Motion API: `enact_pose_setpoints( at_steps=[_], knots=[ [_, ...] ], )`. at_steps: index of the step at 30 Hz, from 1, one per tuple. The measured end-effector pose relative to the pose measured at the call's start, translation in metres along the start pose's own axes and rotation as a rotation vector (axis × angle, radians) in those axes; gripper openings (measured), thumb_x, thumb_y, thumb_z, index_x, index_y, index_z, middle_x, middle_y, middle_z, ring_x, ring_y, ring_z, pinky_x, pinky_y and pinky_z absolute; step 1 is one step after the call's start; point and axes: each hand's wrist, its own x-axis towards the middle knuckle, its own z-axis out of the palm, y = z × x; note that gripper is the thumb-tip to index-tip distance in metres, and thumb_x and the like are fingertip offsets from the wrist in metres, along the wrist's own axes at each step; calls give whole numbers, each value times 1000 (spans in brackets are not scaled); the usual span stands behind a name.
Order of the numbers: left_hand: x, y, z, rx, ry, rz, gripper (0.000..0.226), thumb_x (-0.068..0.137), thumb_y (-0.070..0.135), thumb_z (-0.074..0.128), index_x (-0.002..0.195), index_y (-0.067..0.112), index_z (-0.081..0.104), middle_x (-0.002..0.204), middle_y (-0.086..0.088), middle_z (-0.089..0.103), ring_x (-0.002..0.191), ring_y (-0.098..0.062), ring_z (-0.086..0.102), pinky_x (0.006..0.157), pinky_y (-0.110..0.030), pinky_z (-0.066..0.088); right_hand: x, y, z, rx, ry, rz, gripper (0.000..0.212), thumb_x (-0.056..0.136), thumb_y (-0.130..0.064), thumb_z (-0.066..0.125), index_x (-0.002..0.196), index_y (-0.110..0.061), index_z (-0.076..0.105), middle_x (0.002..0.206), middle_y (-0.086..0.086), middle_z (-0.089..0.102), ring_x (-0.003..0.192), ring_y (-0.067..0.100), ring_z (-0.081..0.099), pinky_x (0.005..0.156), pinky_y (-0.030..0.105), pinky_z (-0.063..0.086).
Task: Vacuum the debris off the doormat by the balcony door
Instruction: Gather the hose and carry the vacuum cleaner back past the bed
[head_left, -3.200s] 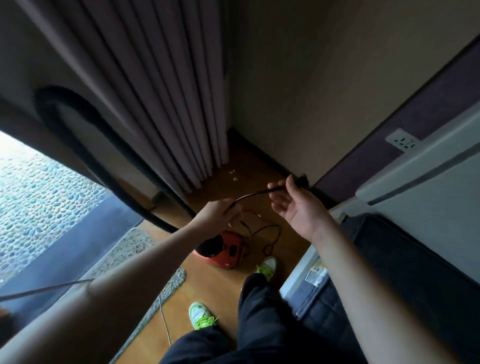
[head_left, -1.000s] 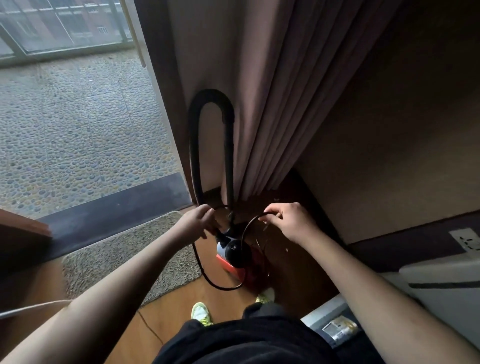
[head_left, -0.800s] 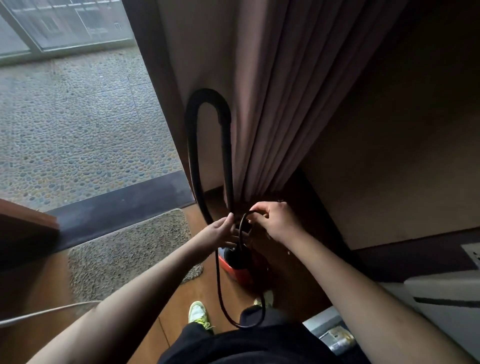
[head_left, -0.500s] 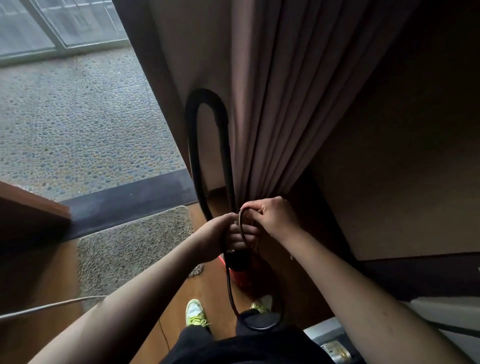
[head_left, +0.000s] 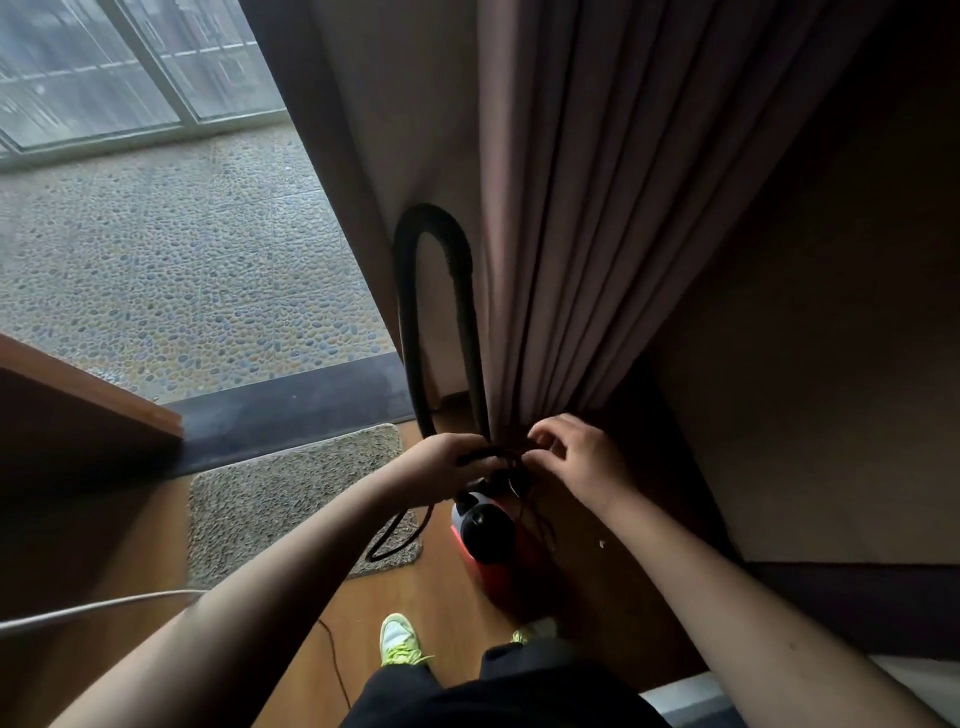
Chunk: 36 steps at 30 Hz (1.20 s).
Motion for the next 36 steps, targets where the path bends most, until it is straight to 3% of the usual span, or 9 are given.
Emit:
enact_pose_setpoints(
  at_steps=[3,8,12,16,18,25,30,34,36],
  knots=[
    [-6,-5,-10,19,51,18,20,97,32,56,86,17,63,65,4,55,51,-4,48,53,-19,41,-8,40,8,120,28,242,25,81,-22,76,103,-16,66,85,-6,59,74,11,58,69,19,46],
    [-22,-12,-21,-218,107,-32,22,99,28,54,84,18,66,54,7,47,48,-6,43,48,-19,36,-29,73,39,195,-235,592,29,91,-17,65,116,-5,62,104,11,64,78,12,55,52,6,39],
    [-28,-19,-21,-391,160,-64,25,100,23,53,88,5,65,51,8,40,47,-8,37,47,-19,32,-32,74,72,274,-345,680,44,90,-20,66,131,-9,55,112,8,64,96,16,57,78,22,42],
    [-31,-29,-21,-514,108,-48,24,101,25,52,84,16,67,56,0,37,50,-10,34,47,-18,30,-24,65,97,374,-353,766,75,88,-17,69,151,-16,28,145,11,43,130,26,45,98,32,40],
    [-32,-35,-23,-557,75,-25,26,100,26,52,80,21,68,57,-2,37,50,-11,33,47,-19,28,-18,68,107,377,-352,823,83,88,-16,69,153,-16,19,153,11,32,138,28,36,106,36,37],
    [-26,-73,-55,-632,-72,32,30,90,43,57,85,17,70,59,-1,36,51,-12,31,47,-19,27,-15,84,144,299,-391,961,97,83,-23,74,155,-17,10,156,15,26,140,30,33,111,39,30],
    [-4,-107,-79,-621,-163,45,24,94,29,52,82,20,71,58,-2,36,51,-12,32,47,-19,27,6,71,189,393,-399,982,107,76,-30,81,155,-23,9,157,10,25,143,27,27,115,41,26],
    [15,-129,-94,-650,-213,67,25,94,25,50,80,21,71,58,-5,35,49,-11,32,46,-17,28,35,48,230,515,-344,1023,99,80,-21,77,153,-9,11,152,10,34,139,26,34,111,34,28],
    [23,-140,-100,-673,-243,78,25,95,24,50,80,19,70,58,-4,35,47,-9,32,45,-15,29,46,44,250,644,-294,1075,101,80,-23,78,154,-12,9,153,7,33,139,26,34,112,37,27]
  ],
)
